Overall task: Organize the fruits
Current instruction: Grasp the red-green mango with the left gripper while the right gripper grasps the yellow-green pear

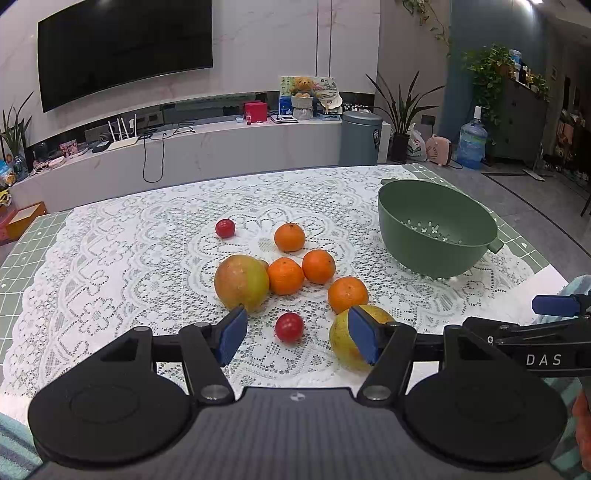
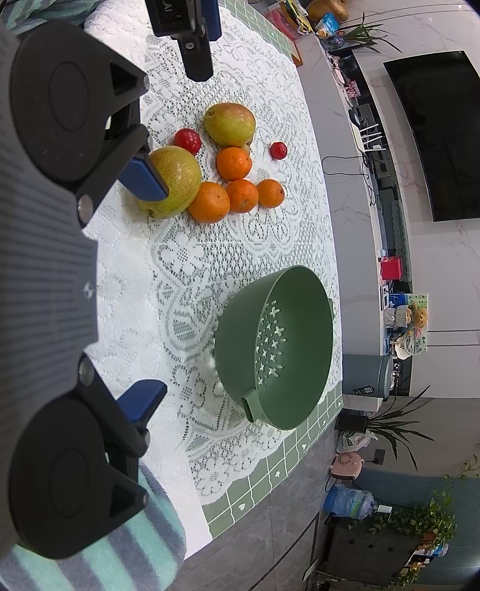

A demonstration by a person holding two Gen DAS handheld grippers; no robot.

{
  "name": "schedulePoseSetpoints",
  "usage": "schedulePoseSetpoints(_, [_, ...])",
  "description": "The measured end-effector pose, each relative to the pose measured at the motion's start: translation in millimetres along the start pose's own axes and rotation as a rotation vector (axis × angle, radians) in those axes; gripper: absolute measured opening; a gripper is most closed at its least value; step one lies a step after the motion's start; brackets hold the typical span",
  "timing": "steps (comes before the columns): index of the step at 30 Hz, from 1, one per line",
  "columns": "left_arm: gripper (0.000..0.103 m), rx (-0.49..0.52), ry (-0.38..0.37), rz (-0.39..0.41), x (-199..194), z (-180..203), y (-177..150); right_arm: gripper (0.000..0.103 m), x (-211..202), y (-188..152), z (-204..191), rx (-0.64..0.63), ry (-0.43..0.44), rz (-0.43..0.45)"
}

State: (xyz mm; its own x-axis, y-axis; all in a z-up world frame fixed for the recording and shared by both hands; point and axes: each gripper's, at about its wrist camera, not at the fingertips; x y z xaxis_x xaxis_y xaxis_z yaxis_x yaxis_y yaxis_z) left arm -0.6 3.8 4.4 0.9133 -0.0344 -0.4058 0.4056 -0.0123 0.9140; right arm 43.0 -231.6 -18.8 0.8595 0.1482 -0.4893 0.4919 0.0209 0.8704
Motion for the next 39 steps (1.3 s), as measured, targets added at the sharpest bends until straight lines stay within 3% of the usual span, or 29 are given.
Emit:
schedulePoseSetpoints(13, [0.074,-0.005,-0.014,-0.005,6,-3,0,0.099,2,0,3,0.001,0.034,0.033])
schedulePoseSetpoints(23, [0.074,-0.039,-0.052,-0.048,44,-22,8,0.099,28,1,-6,-0.038,0.237,0.07])
schedulePoseSetpoints(26, [0.074,-0.111,-0.053,-0.05,56,-37,13,0.099,40,1,-11,-0.058,0.279,0.028])
schedulePoseSetpoints(31, [0.074,-0.319,-0.017,-0.003,69,-72,25,0.099,58,1,-17,-0.088,0.253,-0.012])
schedulePoseSetpoints(33, [0.074,-0.354,0.005,0.024,71,-82,31,0.099,64,0,-17,-0.089,0.248,-0.019])
schedulePoseSetpoints(37, [0.074,-0.273,0.05,0.028,83,-88,39,0.097,71,0,-17,-0.079,0.279,-0.039])
schedulePoseSetpoints(39, [0.074,-0.212,0.051,0.002,92,-88,40,0.091,74,0,-18,-0.069,0.311,-0.051])
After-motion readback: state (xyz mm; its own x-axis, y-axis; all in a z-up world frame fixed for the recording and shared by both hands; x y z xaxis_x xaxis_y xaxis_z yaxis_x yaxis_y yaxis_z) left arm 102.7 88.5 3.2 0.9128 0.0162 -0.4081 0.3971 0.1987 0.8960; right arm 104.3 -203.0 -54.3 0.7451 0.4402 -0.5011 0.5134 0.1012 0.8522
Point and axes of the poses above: each gripper's, at about its wrist camera, not at the fingertips, and x roughly the way its jaws point, z to its right, y to its top, and after that the axes turned 15 degrees about z, right-handed
